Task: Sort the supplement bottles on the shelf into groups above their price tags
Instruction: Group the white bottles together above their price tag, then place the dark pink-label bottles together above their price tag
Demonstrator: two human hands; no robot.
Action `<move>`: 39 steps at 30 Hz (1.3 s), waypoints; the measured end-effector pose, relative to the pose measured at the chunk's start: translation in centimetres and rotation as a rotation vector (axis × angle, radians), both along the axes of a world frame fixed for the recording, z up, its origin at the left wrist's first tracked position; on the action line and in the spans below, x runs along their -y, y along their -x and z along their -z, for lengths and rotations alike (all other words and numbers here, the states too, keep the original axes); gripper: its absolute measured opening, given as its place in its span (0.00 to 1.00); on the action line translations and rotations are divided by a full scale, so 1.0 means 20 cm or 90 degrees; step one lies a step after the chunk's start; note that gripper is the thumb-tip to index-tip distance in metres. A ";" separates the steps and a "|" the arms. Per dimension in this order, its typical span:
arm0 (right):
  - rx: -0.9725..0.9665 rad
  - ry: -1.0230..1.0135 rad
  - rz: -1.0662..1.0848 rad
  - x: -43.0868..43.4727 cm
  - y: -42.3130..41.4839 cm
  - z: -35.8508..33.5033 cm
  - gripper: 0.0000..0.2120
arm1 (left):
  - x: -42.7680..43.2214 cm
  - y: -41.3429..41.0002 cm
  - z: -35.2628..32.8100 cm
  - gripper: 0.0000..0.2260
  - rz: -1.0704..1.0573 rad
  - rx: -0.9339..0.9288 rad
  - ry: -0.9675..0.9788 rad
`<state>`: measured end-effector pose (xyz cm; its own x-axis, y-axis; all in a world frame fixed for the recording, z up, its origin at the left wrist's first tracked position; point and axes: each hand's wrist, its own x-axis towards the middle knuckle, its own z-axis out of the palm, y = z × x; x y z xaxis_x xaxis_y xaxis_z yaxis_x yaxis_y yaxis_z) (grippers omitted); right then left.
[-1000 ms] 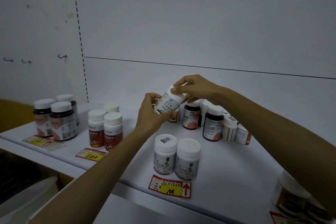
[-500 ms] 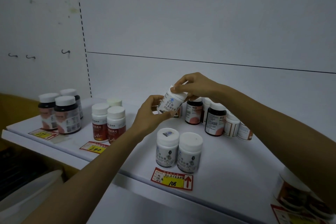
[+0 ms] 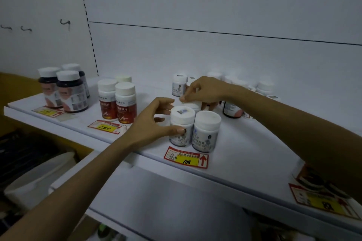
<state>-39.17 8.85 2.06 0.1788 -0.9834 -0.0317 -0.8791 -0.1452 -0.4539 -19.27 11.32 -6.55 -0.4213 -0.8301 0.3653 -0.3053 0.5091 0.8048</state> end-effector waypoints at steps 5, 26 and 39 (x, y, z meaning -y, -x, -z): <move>0.038 -0.044 -0.013 0.01 0.00 -0.03 0.14 | 0.01 0.02 0.01 0.28 0.033 -0.002 -0.008; 0.016 0.178 0.109 0.07 0.16 -0.18 0.10 | 0.28 0.26 -0.34 0.15 -0.048 0.077 0.063; -0.186 0.200 0.260 0.32 0.29 -0.19 0.22 | 0.50 0.45 -0.39 0.20 -0.015 0.134 0.020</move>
<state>-44.88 2.52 5.83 -0.1886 -0.9408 0.2817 -0.9741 0.1429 -0.1750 -28.23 1.26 1.27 -0.4718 -0.8304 0.2965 -0.4773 0.5232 0.7060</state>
